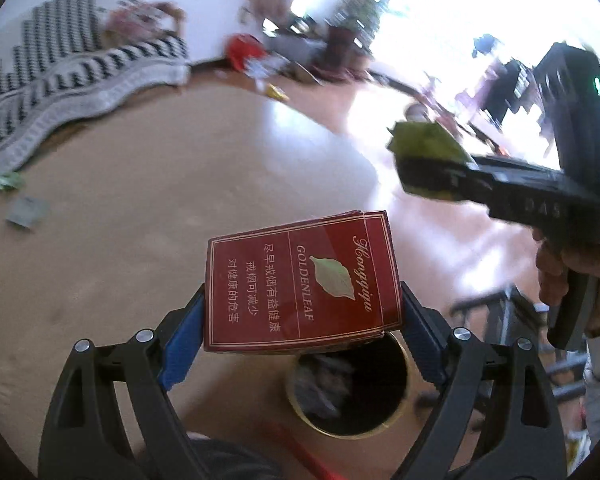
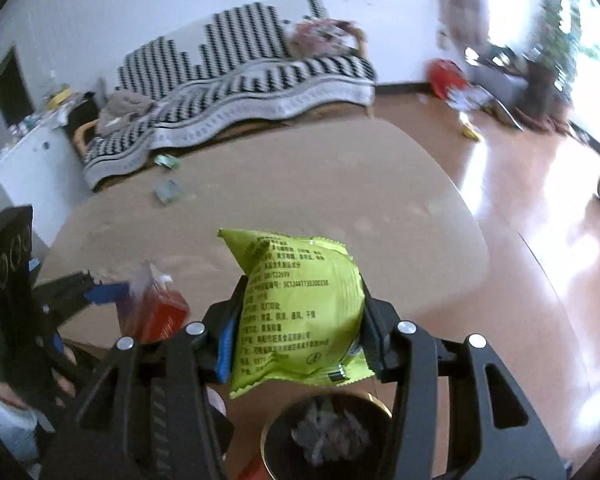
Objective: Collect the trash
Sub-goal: 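Carry red box and snack bag over the bin and open both tools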
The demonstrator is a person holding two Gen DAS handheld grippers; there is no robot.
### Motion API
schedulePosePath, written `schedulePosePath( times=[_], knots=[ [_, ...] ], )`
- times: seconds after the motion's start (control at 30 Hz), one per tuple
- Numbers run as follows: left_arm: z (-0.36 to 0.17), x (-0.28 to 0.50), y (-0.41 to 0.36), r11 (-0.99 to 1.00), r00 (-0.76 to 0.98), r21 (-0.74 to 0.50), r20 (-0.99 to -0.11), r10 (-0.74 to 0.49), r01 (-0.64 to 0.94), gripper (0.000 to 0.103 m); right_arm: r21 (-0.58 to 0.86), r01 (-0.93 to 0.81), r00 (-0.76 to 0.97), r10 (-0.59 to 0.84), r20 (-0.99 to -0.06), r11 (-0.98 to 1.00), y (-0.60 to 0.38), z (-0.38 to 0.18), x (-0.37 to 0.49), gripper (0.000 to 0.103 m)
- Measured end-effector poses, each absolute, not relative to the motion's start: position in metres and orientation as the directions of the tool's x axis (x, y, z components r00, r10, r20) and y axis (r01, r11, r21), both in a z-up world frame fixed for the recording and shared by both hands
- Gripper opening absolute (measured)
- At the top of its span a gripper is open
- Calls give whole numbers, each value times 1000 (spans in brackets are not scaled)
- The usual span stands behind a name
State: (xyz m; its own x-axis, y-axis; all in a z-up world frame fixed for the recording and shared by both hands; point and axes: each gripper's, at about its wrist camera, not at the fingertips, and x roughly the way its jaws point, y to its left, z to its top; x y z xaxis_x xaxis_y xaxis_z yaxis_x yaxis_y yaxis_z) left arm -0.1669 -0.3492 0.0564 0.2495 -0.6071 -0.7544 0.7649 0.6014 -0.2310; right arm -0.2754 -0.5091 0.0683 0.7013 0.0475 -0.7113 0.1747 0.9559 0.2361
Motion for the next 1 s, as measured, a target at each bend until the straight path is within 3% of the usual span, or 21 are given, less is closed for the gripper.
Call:
schedulePosePath(
  times=[0.27, 0.4, 0.47, 1.0],
  knots=[
    [-67, -235, -404, 593, 66, -311, -847, -527, 743, 85, 390, 405, 571, 104, -815, 827, -541, -85, -353, 49],
    [-130, -248, -412, 638, 50, -249, -910, -412, 729, 85, 465, 479, 513, 192, -836, 744, -540, -148, -373, 49],
    [-149, -242, -409, 678, 8, -277, -923, -385, 681, 85, 463, 494, 484, 210, -850, 736, -539, -169, -379, 49],
    [-156, -236, -419, 671, 2, -264, -930, -367, 693, 85, 459, 514, 444, 233, -865, 725, -536, -185, -360, 49]
  ],
)
